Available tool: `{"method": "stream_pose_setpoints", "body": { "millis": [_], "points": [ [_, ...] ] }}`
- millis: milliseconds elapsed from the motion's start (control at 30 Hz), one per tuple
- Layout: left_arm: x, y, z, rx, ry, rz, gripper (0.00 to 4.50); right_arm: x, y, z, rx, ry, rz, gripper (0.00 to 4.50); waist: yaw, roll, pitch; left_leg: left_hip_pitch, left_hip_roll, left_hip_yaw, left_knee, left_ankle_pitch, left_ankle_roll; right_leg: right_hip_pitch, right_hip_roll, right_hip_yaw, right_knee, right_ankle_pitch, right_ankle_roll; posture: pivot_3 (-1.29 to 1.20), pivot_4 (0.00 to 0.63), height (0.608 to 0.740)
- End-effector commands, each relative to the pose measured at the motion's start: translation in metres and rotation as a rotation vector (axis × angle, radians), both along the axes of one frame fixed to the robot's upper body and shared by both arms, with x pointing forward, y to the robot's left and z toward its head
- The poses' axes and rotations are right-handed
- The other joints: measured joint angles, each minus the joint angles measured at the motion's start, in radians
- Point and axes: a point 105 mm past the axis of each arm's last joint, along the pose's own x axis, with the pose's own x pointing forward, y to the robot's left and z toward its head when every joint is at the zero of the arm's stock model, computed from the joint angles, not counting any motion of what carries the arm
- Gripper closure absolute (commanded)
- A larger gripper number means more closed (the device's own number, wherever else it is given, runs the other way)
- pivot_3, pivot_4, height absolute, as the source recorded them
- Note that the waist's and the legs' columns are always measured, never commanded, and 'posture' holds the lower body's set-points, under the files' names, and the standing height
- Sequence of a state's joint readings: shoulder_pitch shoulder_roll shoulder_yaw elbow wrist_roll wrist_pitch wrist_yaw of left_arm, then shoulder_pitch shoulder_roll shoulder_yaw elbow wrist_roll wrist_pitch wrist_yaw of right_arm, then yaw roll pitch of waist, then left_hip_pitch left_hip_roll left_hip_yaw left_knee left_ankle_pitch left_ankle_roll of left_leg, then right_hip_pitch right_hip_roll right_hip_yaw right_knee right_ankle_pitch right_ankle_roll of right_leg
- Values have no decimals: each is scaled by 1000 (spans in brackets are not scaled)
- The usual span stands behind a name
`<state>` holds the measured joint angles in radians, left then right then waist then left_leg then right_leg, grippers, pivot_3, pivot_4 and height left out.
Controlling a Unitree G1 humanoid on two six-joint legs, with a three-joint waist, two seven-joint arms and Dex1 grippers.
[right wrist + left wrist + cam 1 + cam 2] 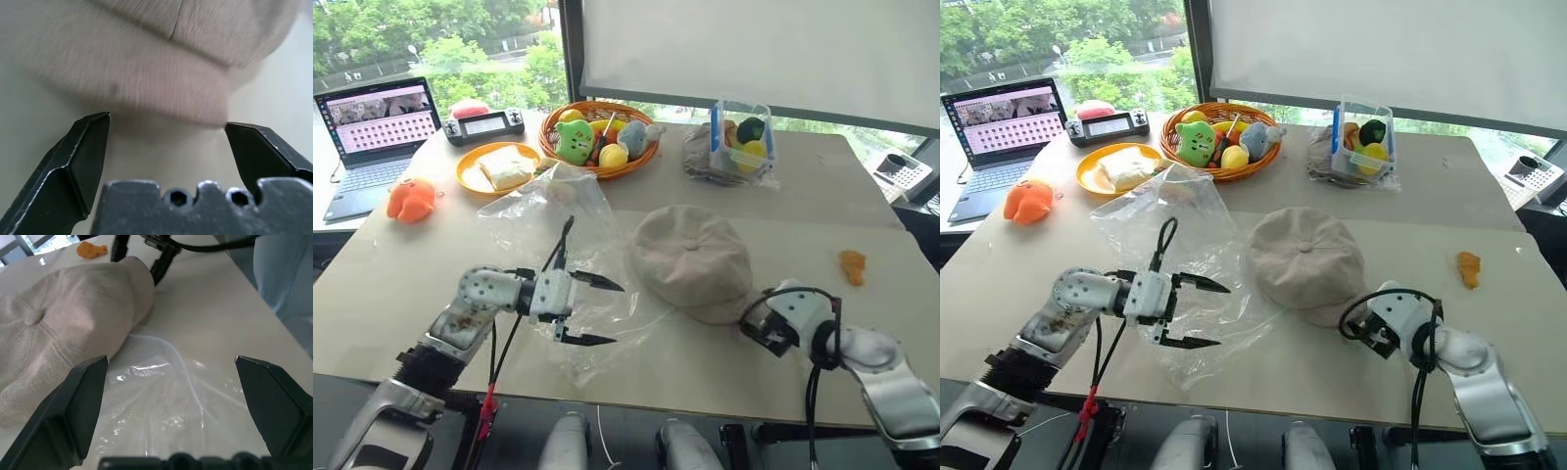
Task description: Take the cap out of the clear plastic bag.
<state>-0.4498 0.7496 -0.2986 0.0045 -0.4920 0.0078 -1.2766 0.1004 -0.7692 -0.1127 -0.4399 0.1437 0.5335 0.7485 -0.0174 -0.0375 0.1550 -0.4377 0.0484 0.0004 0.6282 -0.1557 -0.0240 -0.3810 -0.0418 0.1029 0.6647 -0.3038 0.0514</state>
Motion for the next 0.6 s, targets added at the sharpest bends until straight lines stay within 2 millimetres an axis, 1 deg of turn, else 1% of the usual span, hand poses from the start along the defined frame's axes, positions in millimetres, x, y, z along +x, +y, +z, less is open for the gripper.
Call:
{"method": "stream_pose_setpoints", "body": {
  "millis": [33, 133, 200, 233, 333, 367, 400, 433, 467, 500, 533, 600],
  "points": [
    [0, 4, 24, -102, 154, 66, 53, -15, 0, 39, 186, -16, 39, 10, 0, 1, 1, -1, 0, 0, 0, 0, 0, -1, 0, 0, 0, 0, 0, 0, 150, 728],
    [11, 10, 33, -208, 262, 190, 53, -26, -10, 59, 331, -33, 27, 10, 1, 1, 1, -2, 0, -1, 1, 0, 0, -1, 0, -1, 0, 0, 1, 0, 150, 728],
    [28, 20, 37, -342, 338, 349, 53, -27, -14, 76, 480, -94, 5, 10, 1, 1, 1, -1, 0, -2, 1, 0, 0, 0, 0, -2, 0, 0, 1, 0, 150, 728],
    [34, 26, 37, -393, 372, 414, 53, -26, -17, 83, 538, -131, -14, 10, 1, 1, 1, -1, 0, -3, 1, 0, 0, 1, 0, -3, -1, 0, 1, 0, 150, 728],
    [48, 49, 31, -491, 375, 626, 53, -12, -34, 104, 664, -284, -136, 10, -13, 1, 1, -1, 1, -3, 1, 0, 0, 1, 0, -3, 0, 0, 1, 0, 150, 728],
    [55, 65, 28, -540, 365, 744, 53, -1, -46, 108, 685, -350, -241, 10, -19, 1, 1, -1, 1, -3, 1, 0, 0, 1, 0, -3, 0, 0, 1, 0, 150, 728],
    [60, 76, 26, -572, 361, 823, 53, 6, -55, 110, 697, -389, -314, 10, -21, 1, 1, 0, 0, -3, 1, 0, 0, 2, 0, -3, 0, 0, 0, 0, 150, 728],
    [70, 96, 24, -598, 310, 971, 53, 18, -71, 109, 680, -450, -457, 10, -22, 1, 1, 0, 1, -3, 1, 0, 0, 2, 0, -3, 0, 0, 0, 0, 150, 728],
    [76, 109, 22, -611, 273, 1068, 53, 26, -82, 108, 664, -487, -553, 10, -23, 1, 1, 0, 0, -4, 1, 0, 0, 2, 0, -3, 0, 1, -2, 0, 150, 728],
    [81, 121, 22, -629, 240, 1149, 53, 31, -91, 104, 636, -517, -643, 10, -22, 1, 1, 1, 0, -4, 1, 0, 0, 2, 0, -3, 1, 3, -4, 0, 150, 728],
    [86, 137, 19, -636, 194, 1256, 53, 34, -98, 101, 569, -559, -708, 10, -21, 1, 1, 1, -1, -4, 1, 0, 0, 1, 0, -3, 0, 3, -4, 0, 150, 728],
    [95, 183, 11, -663, 93, 1533, 53, 37, -109, 84, 432, -591, -845, 10, -13, 1, 0, -1, -1, -4, 0, 0, 0, -1, 0, -3, 0, 3, -4, 0, 150, 728]
  ]
}}
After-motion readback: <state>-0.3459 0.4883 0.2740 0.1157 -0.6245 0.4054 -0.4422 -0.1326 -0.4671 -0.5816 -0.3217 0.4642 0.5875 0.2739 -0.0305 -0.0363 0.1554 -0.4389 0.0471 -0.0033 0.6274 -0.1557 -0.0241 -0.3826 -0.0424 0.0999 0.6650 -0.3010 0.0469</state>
